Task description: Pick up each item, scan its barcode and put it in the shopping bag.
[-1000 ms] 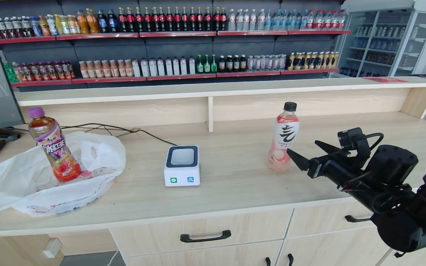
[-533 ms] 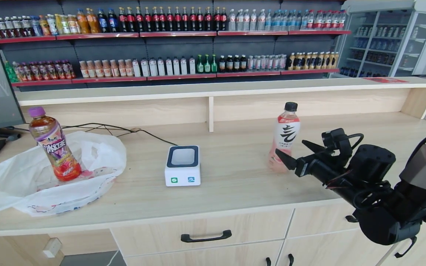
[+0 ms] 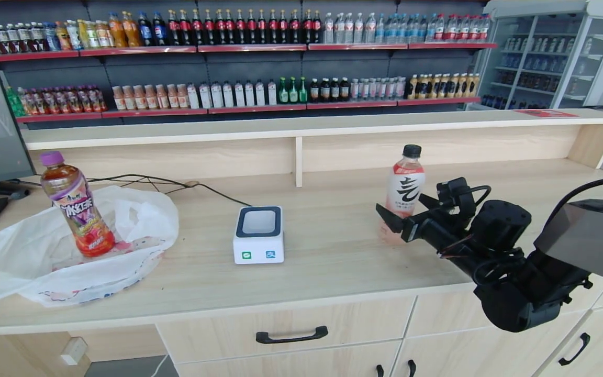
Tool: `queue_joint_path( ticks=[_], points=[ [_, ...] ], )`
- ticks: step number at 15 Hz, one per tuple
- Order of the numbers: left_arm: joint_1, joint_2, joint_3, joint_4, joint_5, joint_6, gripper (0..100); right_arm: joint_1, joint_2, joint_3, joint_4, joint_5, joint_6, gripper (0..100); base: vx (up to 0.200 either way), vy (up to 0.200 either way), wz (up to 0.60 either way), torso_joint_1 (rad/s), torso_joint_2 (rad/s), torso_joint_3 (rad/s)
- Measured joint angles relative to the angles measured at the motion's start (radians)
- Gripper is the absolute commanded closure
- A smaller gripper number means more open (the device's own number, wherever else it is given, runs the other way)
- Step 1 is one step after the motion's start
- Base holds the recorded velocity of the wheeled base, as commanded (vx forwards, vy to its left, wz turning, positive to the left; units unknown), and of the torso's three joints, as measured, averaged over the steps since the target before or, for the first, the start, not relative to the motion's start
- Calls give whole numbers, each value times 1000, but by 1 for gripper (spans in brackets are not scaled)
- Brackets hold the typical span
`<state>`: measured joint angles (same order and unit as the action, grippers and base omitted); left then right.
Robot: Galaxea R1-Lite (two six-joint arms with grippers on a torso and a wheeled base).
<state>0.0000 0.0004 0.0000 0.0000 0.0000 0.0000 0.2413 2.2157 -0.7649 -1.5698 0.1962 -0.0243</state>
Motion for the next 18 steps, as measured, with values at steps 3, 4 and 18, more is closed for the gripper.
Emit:
queue_joint_path(
  ticks=[3, 4, 18],
  points=[
    [0, 0, 0, 0, 0, 0, 0, -3, 35, -42, 0, -2, 2, 0, 0, 0, 0, 0, 0, 0],
    [0, 0, 0, 0, 0, 0, 0, -1, 45, -59, 0, -13, 4, 0, 0, 0, 0, 0, 0, 0],
    [0, 0, 0, 0, 0, 0, 0, 2, 74, -116, 0, -37, 11, 100, 0, 0, 0, 0, 0, 0]
  ],
)
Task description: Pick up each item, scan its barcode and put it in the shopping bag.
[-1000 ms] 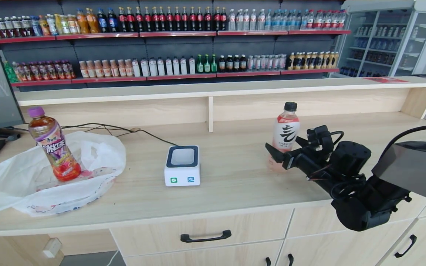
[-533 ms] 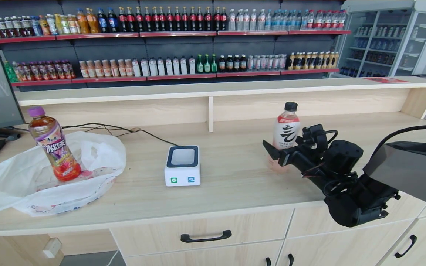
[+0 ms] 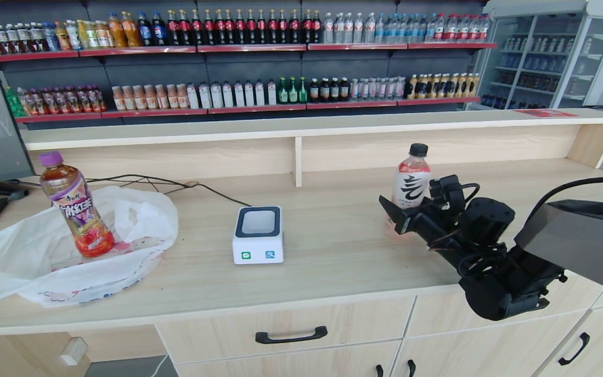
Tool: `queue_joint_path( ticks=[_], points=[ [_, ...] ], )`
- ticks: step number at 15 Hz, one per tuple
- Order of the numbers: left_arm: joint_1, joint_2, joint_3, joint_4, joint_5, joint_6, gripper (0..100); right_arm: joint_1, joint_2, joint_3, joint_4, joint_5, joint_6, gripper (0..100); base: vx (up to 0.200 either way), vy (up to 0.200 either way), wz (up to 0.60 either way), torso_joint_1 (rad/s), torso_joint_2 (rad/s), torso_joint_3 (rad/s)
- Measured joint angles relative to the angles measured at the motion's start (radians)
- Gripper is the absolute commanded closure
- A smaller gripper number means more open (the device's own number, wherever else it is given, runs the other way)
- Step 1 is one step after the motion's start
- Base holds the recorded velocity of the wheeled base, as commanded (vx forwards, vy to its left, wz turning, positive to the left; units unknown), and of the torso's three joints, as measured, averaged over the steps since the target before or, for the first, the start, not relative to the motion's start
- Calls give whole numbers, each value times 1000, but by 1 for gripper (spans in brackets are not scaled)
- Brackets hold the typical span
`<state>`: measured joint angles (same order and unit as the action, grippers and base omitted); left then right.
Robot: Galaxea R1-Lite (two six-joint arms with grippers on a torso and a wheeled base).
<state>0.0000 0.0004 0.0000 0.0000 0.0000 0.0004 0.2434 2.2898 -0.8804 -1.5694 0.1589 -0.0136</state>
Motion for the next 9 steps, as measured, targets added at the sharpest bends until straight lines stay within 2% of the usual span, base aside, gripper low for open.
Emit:
queue_joint_path(
  ticks=[9],
  points=[
    [0, 0, 0, 0, 0, 0, 0, 1, -21, 13, 2, 0, 0, 100, 0, 0, 0, 0, 0, 0]
  ],
)
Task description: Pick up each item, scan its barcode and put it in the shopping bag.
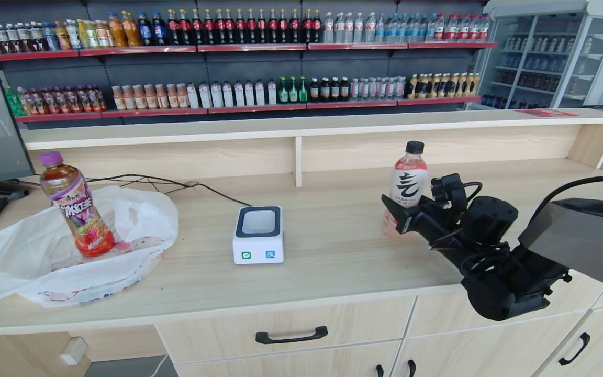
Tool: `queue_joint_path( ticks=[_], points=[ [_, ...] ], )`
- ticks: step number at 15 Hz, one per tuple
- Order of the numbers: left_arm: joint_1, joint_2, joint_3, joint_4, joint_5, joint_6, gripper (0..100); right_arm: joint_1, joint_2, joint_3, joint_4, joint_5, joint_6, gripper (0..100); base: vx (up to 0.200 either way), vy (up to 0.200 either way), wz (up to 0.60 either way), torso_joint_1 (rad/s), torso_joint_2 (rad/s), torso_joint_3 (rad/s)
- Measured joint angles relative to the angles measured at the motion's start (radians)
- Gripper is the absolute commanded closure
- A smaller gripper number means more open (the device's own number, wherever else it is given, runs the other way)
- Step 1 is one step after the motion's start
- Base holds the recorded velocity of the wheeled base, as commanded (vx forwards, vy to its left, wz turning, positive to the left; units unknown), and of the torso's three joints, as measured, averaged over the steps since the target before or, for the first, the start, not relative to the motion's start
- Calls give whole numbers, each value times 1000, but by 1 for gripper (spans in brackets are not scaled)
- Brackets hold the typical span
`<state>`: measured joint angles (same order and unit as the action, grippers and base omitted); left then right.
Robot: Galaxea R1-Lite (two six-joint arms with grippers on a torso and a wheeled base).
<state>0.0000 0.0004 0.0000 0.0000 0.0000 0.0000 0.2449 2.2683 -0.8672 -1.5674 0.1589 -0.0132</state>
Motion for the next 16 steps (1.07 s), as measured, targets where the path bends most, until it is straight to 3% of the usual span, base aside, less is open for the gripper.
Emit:
queue_joint_path(
  ticks=[8, 16],
  points=[
    [0, 0, 0, 0, 0, 0, 0, 26, -87, 55, -2, 0, -1, 100, 0, 0, 0, 0, 0, 0],
    [0, 0, 0, 0, 0, 0, 0, 294, -381, 341, -2, -13, -48, 100, 0, 0, 0, 0, 0, 0]
  ],
)
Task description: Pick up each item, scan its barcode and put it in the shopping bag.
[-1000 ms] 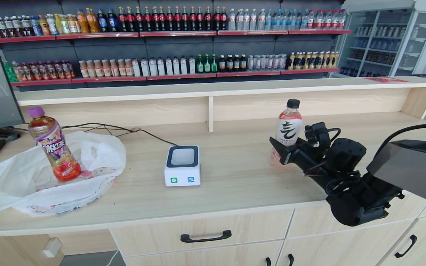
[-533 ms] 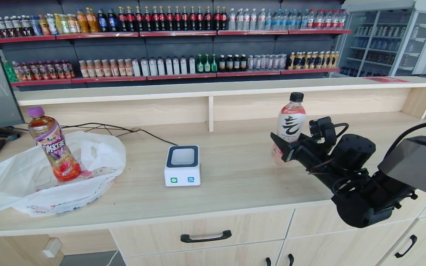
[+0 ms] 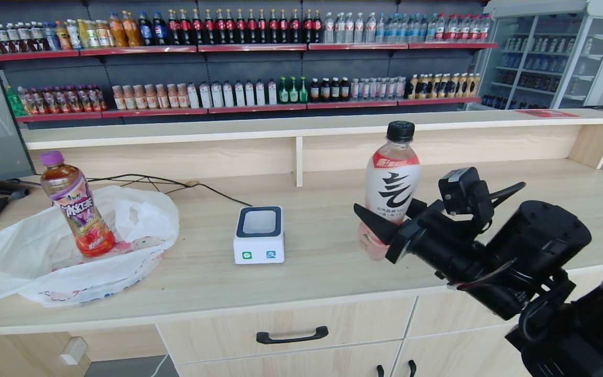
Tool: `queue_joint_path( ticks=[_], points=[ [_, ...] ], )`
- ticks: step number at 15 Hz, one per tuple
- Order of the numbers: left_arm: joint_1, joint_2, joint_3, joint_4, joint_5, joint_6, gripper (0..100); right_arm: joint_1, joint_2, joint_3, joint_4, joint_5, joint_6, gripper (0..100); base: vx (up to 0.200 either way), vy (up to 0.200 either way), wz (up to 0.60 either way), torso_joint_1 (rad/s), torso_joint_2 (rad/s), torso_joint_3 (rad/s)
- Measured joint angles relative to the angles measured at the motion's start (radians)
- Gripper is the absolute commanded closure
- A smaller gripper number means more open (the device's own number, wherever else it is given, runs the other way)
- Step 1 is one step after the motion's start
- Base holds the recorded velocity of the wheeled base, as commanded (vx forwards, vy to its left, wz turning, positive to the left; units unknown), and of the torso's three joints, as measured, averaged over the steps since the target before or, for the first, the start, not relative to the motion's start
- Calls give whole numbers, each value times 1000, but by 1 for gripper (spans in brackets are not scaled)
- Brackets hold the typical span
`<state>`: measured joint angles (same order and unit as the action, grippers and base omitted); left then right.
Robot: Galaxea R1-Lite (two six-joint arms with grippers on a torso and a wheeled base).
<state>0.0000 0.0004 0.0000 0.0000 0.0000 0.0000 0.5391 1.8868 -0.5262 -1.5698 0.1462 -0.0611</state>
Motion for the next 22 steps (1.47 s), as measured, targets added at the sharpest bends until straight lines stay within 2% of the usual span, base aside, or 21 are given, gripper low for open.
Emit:
queue_joint_path(
  ticks=[3, 9, 15, 17, 19, 22],
  points=[
    [0, 0, 0, 0, 0, 0, 0, 58, -106, 117, 0, -13, -109, 100, 0, 0, 0, 0, 0, 0],
    [0, 0, 0, 0, 0, 0, 0, 248, -140, 137, 1, -121, -212, 100, 0, 0, 0, 0, 0, 0],
    [0, 0, 0, 0, 0, 0, 0, 279, -116, 127, 0, -130, -539, 100, 0, 0, 0, 0, 0, 0],
    [0, 0, 0, 0, 0, 0, 0, 337, -116, 106, 0, -128, -641, 100, 0, 0, 0, 0, 0, 0],
    [0, 0, 0, 0, 0, 0, 0, 377, -113, 40, -2, -130, -803, 100, 0, 0, 0, 0, 0, 0],
    [0, 0, 0, 0, 0, 0, 0, 442, -109, 23, 1, -130, -910, 100, 0, 0, 0, 0, 0, 0]
  ],
)
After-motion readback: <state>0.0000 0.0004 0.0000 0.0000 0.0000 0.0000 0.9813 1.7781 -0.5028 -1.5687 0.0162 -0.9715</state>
